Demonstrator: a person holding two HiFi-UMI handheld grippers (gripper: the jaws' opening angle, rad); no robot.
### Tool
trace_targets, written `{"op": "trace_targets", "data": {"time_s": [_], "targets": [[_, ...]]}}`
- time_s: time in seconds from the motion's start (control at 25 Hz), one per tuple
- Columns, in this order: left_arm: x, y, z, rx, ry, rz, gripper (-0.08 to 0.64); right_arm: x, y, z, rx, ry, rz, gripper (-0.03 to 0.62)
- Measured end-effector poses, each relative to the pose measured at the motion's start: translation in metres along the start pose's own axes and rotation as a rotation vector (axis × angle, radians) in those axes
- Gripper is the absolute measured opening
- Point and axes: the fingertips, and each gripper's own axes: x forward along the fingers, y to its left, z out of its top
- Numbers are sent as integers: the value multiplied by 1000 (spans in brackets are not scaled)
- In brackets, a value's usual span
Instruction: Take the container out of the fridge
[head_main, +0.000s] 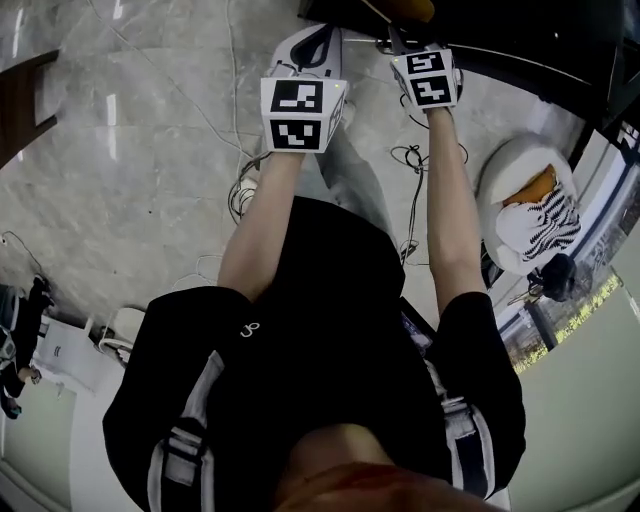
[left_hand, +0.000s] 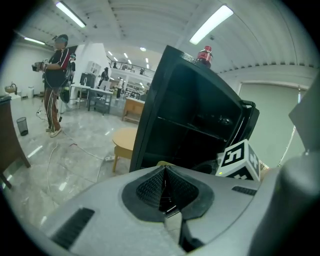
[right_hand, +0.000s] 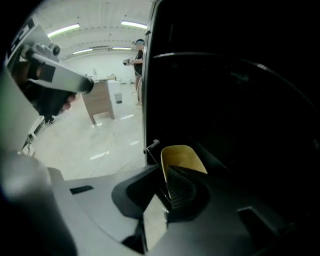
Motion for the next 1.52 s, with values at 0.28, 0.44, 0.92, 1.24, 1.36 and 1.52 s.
{"op": "trace_targets", "data": {"time_s": [0.28,0.44,0.92,1.24,1.36,1.52], "targets": [[-8,1,-9,29,26,-6,8,62,4,-18,-157,141,70,15],[-10,9,-12,40,40,7,8,86,6,-28,-247,196,83,15],[-17,17,-5,28,13,30,8,51,-10,-8,-16,80,-31,14],[-31,-28,22,54,-46,-6,8,-48,-5,18,320,-135,-64,14],[-36,-45,33,77,-71,-25,8,-87,1,18,421,-208,-72,14],[-47,-70,51,112,-108,-55,8,-147,12,24,490,-325,-49,14]]}}
